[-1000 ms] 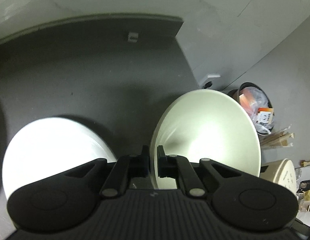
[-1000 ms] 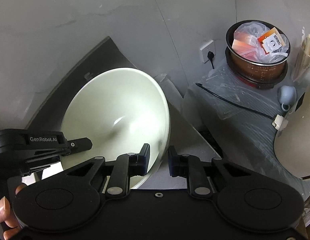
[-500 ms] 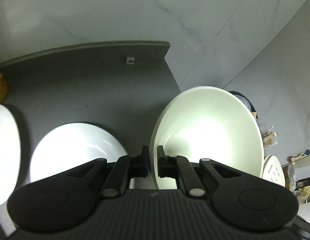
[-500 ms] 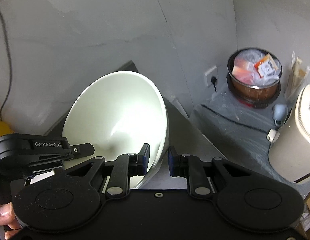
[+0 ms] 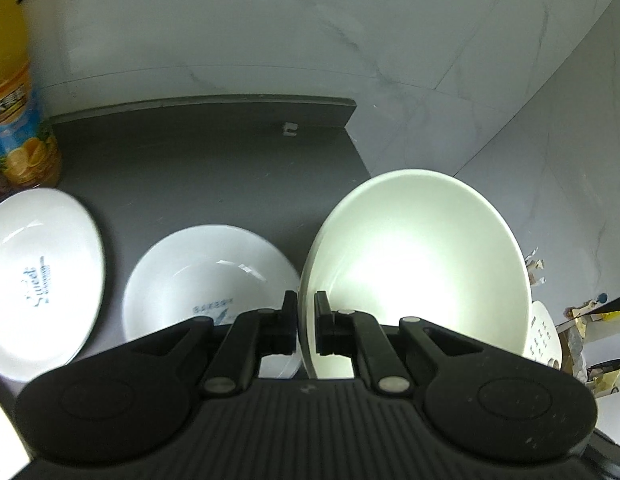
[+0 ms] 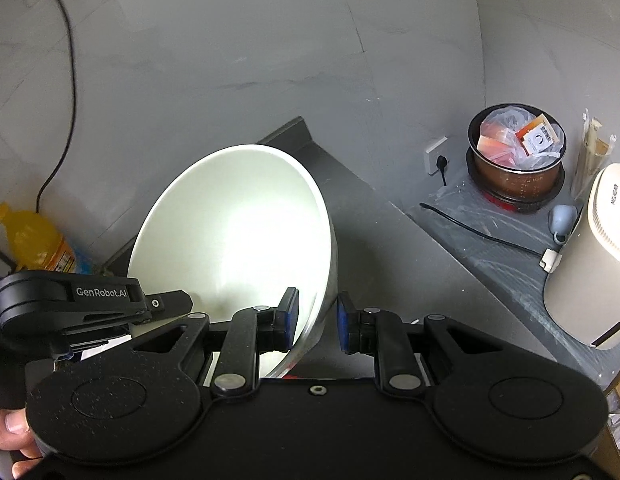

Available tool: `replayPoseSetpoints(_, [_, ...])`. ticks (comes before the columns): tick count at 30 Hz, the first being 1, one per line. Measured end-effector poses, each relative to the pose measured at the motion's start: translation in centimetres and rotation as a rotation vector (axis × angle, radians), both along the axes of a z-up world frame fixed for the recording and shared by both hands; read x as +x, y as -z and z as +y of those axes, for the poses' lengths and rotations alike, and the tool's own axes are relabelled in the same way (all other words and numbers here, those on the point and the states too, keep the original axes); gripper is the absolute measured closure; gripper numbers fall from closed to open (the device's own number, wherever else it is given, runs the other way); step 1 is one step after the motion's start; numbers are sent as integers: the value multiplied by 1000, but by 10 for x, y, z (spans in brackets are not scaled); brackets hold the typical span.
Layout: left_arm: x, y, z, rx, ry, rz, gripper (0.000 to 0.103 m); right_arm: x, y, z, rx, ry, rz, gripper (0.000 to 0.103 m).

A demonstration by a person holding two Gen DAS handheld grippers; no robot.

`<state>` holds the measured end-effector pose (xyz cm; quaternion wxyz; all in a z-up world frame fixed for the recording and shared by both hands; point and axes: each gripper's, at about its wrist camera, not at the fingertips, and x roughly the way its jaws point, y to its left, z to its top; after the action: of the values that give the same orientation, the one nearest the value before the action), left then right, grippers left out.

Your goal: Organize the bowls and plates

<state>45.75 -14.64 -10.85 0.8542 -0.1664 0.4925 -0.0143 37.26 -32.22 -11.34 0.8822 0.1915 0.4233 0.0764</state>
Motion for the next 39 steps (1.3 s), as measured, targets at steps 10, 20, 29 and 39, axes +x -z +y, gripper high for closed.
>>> replayPoseSetpoints(10, [-37,-6,19,-34,20,-7,96,-29,-9,11,-14,-24,-7,83])
replayPoseSetpoints(20, [-68,-9,29,-63,61,-11,96,-60,-9,16,-26,-42,28,82])
replayPoseSetpoints(29, [-93,5,33,-62,93,40,96,-76,1,21,-39,-53,81,82])
replayPoseSetpoints(39, [-102,27,34,-53,125,104,96,-87,15,30,-66,-59,134,82])
